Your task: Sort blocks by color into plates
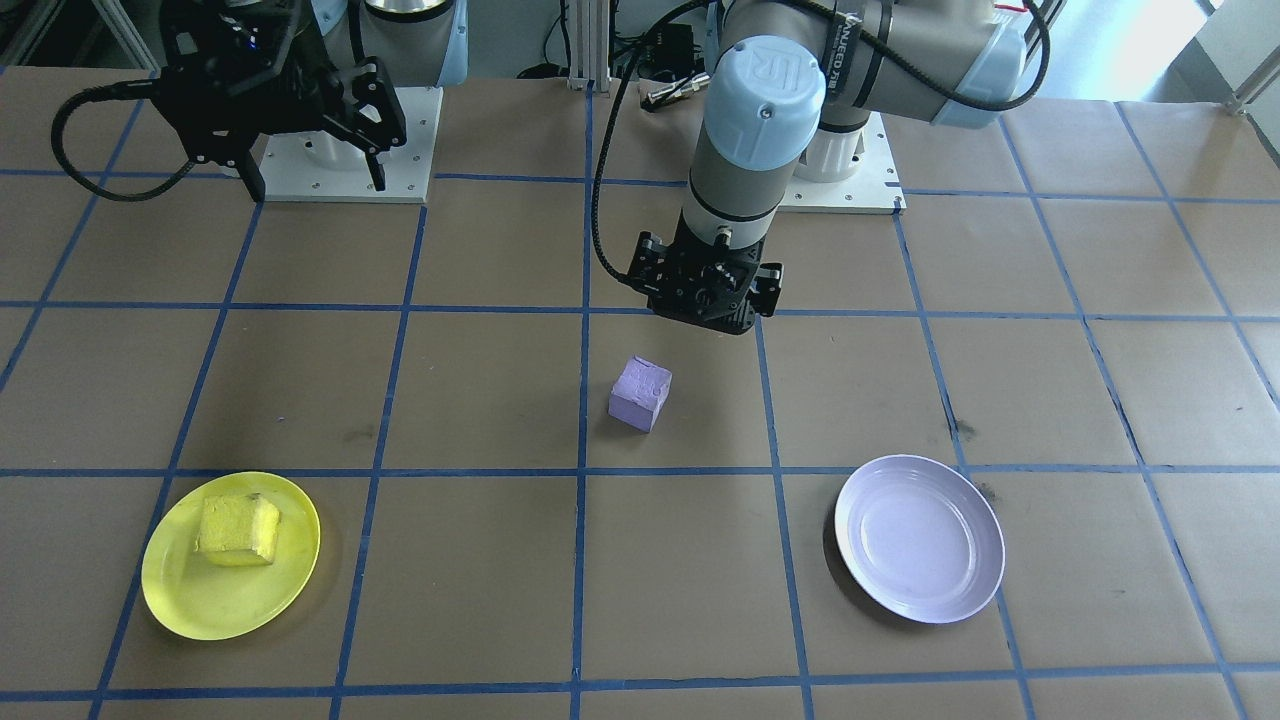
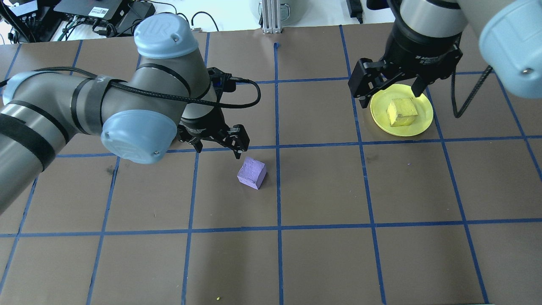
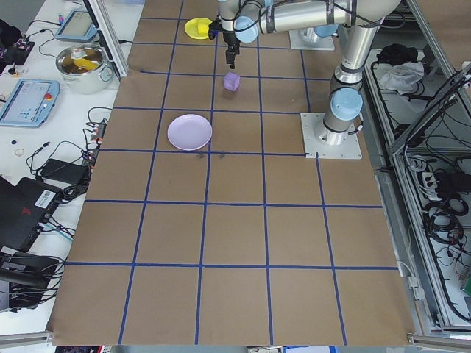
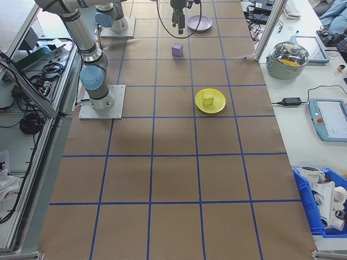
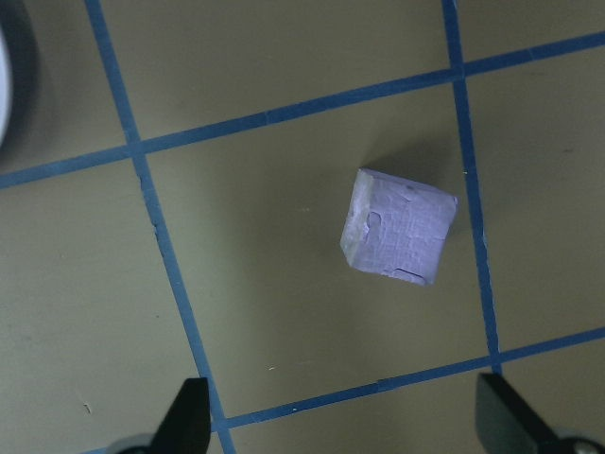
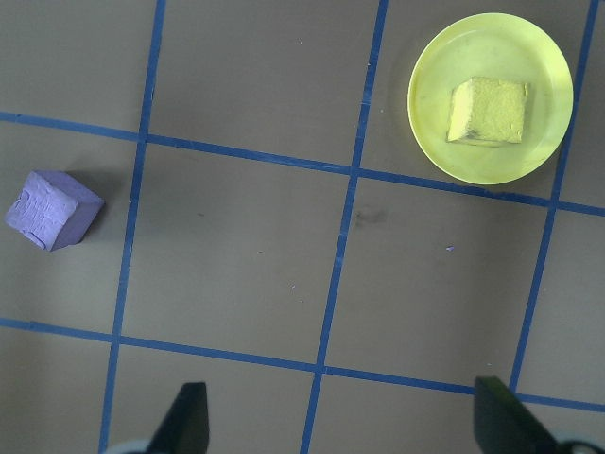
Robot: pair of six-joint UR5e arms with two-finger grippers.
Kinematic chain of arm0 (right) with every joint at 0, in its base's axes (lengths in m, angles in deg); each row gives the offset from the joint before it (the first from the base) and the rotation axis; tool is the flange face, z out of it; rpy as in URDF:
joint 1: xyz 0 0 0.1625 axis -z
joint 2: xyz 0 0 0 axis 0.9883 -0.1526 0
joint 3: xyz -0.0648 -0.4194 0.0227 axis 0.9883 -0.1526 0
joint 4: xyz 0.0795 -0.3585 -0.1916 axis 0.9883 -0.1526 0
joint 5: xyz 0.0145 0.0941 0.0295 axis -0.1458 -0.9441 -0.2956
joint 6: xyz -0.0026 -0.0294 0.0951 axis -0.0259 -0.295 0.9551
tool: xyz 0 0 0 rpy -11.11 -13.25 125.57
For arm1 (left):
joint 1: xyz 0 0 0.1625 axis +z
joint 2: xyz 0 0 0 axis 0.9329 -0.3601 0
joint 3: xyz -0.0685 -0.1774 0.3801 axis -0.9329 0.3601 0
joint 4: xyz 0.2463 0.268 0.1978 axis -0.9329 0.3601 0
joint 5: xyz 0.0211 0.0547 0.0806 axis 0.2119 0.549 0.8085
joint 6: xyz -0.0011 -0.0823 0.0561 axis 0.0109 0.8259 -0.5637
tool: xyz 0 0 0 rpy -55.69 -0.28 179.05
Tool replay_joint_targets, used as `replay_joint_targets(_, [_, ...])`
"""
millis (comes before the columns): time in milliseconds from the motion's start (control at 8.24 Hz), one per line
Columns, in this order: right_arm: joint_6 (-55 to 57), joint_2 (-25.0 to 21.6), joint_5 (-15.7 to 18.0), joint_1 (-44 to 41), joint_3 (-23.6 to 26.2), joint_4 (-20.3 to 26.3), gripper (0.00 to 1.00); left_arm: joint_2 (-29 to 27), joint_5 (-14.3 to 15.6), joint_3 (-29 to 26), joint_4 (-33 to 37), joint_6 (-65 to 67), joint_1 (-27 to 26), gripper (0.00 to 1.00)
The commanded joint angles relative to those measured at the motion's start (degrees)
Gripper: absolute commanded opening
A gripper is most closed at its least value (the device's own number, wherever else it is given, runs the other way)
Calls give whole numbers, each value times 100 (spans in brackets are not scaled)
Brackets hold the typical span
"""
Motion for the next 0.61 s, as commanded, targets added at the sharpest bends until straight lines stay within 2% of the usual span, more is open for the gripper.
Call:
replay_joint_targets(0, [-127,-27,-52,248,78,-31,100,-794,-72,46,-787,29,-421,100])
replay_joint_targets(121, [-128,17,-8,257,166,-101,100,-1041,-63,37,-1114,20,-449,100])
replay_joint_targets(486, [-145,-87,-43,257,167,-102,100,-1166,-2,55,-1126,-76,-449,100])
